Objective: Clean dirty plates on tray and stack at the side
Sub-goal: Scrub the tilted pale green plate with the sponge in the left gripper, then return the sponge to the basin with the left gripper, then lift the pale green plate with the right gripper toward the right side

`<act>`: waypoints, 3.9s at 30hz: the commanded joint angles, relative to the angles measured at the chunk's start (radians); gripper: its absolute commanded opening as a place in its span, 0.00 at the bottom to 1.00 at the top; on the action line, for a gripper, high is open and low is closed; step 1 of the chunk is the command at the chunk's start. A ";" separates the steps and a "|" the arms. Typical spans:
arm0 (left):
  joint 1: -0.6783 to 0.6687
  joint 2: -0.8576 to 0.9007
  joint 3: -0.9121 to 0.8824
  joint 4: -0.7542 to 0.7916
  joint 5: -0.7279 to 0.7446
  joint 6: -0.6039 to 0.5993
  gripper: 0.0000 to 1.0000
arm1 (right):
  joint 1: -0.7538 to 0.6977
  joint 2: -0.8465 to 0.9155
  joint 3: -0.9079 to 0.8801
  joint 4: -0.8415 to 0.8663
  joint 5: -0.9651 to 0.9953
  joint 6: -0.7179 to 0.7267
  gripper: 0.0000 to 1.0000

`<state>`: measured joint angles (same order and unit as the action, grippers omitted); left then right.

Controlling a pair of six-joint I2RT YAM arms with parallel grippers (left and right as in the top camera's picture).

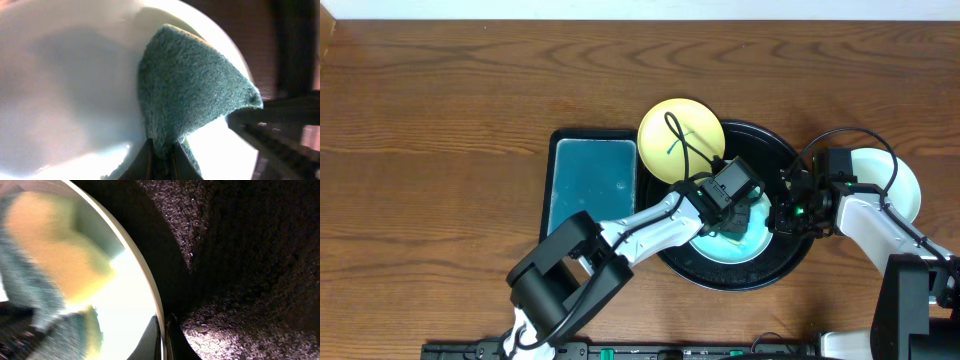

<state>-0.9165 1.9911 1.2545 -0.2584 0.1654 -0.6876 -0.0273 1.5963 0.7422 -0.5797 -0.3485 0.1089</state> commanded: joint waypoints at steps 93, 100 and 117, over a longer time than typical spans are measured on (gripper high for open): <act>0.539 -0.214 -0.385 -0.183 -0.195 0.302 0.07 | 0.139 -0.448 -0.014 -0.034 0.427 -0.001 0.01; 0.540 -0.272 -0.383 -0.193 -0.195 0.303 0.07 | 0.209 -0.448 -0.014 -0.029 0.541 -0.001 0.01; 0.540 -0.389 -0.383 -0.271 -0.136 0.285 0.52 | 0.398 -0.503 0.010 0.039 0.850 -0.002 0.01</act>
<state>-0.3805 1.5906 0.8810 -0.5312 -0.0086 -0.3943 0.3347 1.1275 0.7300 -0.5549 0.3782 0.1047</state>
